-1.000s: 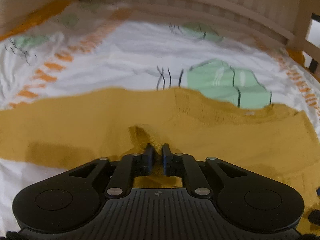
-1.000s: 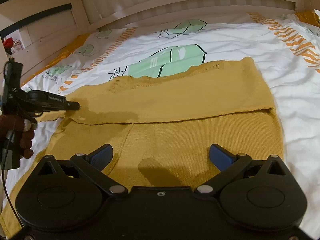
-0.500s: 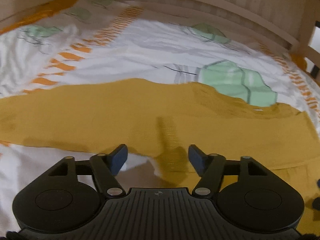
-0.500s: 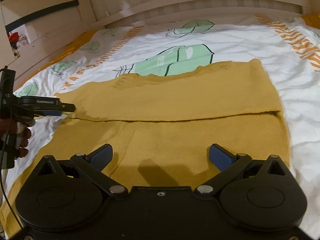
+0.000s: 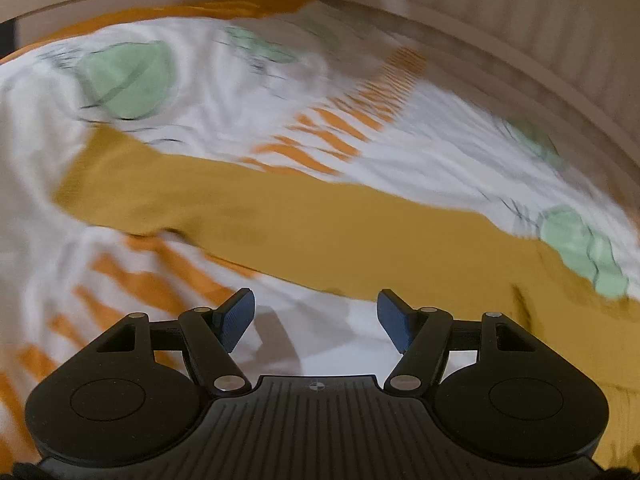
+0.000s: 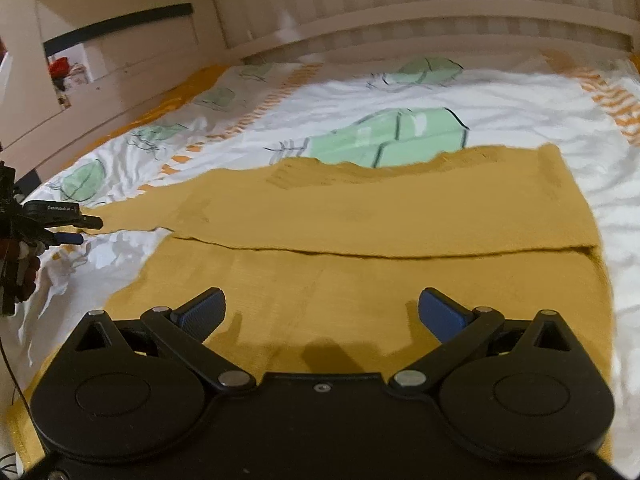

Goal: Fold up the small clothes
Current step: 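Move the left tool to the cuff of the other sleeve, then close the left tool on the cuff and lift the sleeve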

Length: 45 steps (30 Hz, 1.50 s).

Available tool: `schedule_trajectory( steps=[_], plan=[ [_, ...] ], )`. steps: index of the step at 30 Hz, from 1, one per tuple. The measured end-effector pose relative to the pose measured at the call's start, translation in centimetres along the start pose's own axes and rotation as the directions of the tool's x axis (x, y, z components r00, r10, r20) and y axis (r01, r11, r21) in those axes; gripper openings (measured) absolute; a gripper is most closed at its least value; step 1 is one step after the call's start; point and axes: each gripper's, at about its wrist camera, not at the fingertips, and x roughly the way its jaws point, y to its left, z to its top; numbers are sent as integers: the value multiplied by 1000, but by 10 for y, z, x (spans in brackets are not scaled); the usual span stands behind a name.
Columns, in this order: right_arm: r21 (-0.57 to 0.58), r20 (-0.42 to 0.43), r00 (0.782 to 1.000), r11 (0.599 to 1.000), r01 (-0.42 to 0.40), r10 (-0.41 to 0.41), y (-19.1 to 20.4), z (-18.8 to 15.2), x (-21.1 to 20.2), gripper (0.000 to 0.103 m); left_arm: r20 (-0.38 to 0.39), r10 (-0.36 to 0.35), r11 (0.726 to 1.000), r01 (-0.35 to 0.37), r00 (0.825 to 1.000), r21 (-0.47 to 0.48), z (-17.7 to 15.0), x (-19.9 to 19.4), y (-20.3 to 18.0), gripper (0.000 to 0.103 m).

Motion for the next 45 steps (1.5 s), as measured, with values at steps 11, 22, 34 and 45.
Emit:
schedule_trajectory(
  steps=[11,22,34,45],
  plan=[
    [-101,-8,998,993,-64,64,56,-10,7,103,82,56,967,-34,995,-252,16,-11,91,69],
    [-118,-45,997,990,-71,67,75,-15,19,103,89,70,941,-36,994,-338,30,20,127,70],
    [-99,-84,994,992,-80,72,71,-18,28,103,142,57,935,-3,988,-356,46,45,130,54],
    [-57,-63,995,995,-83,80,50,3,24,103,185,71,968,-23,980,-251,69,16,90,6]
  ],
)
